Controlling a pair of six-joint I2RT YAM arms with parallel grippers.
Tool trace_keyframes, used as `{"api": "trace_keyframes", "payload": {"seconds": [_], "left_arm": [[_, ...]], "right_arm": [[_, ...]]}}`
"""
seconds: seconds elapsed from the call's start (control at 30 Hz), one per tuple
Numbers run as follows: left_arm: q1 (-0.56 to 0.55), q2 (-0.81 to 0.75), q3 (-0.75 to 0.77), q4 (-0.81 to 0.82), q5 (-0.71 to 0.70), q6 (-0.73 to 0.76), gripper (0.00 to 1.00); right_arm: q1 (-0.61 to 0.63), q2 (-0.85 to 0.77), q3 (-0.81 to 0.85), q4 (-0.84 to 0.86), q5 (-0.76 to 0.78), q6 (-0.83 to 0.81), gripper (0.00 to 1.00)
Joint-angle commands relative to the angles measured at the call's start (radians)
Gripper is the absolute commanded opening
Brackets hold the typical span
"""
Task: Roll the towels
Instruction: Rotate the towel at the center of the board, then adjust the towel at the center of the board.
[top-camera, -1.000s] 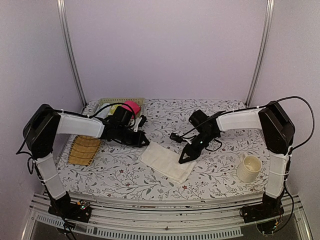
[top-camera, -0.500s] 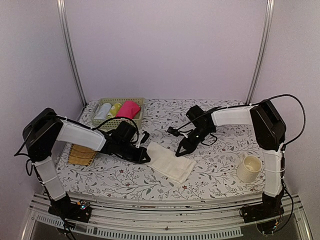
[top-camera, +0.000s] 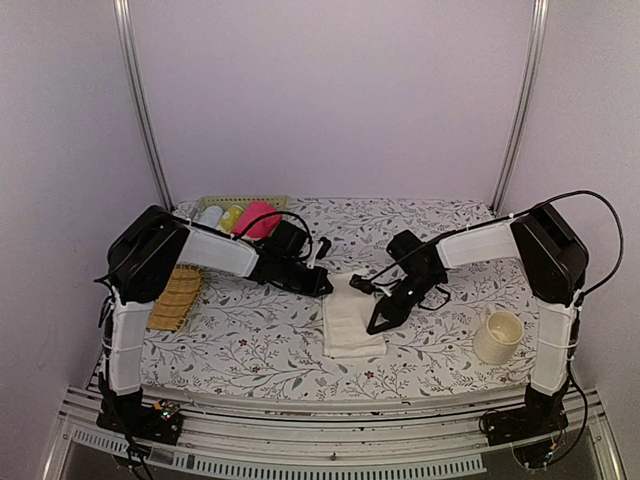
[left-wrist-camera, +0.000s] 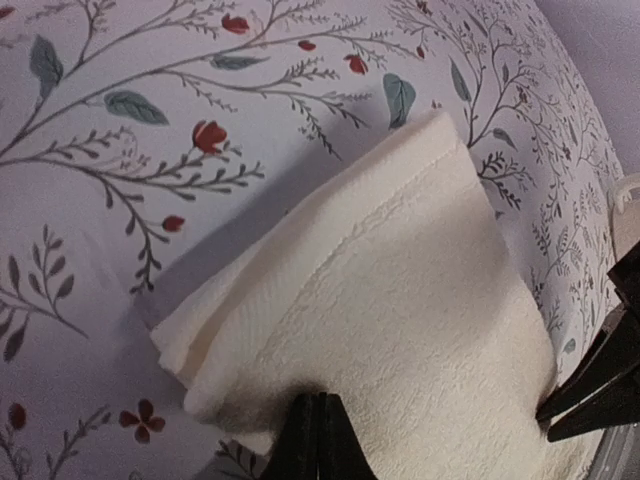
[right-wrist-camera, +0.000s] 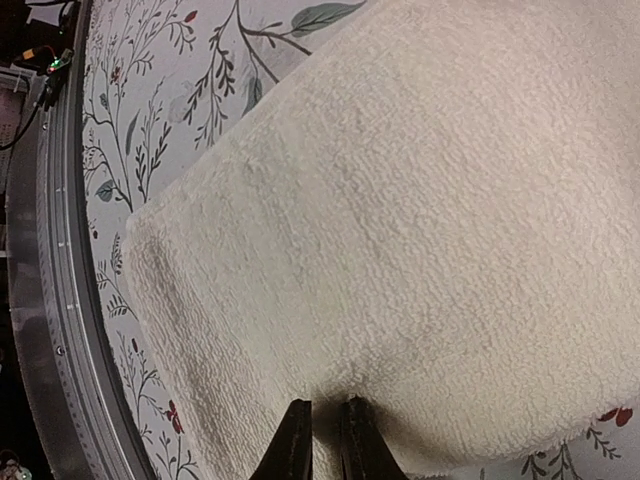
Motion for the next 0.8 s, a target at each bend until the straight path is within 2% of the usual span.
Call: {"api": "trace_keyframes", "payload": {"seconds": [0.0, 0.1, 0.2, 0.37, 0.47, 0.6, 0.77], "left_arm": [[0.019, 0.028, 0.087, -0.082, -0.017, 0.06, 0.03], [0.014, -0.066, 0.059, -0.081, -0.023, 0.067, 0.05], [-0.006, -0.176, -0.04, -0.029, -0.006, 0.059, 0.06], [-0.054, -0.306, -0.233, 0.156, 0.136, -0.002, 0.06], [-0.096, -0.324, -0.313, 0.234, 0.218, -0.005, 0.06], [-0.151, -0.321, -0.383, 0.316, 0.257, -0.01, 0.05], [-0.195, -0.236, -0.401, 0.363, 0.289, -0.015, 0.04]], "right_arm": [[-0.034, -0.05, -0.006, -0.066, 0.029, -0.018, 0.17], [-0.084, -0.088, 0.046, -0.11, 0.028, -0.028, 0.18], [-0.104, -0.097, 0.12, -0.129, -0.003, -0.024, 0.18], [-0.104, -0.018, 0.259, -0.138, -0.06, 0.002, 0.18], [-0.105, 0.06, 0.349, -0.143, -0.095, 0.023, 0.16], [-0.105, 0.155, 0.43, -0.145, -0.138, 0.055, 0.15], [-0.11, 0.233, 0.479, -0.14, -0.127, 0.085, 0.15]]}}
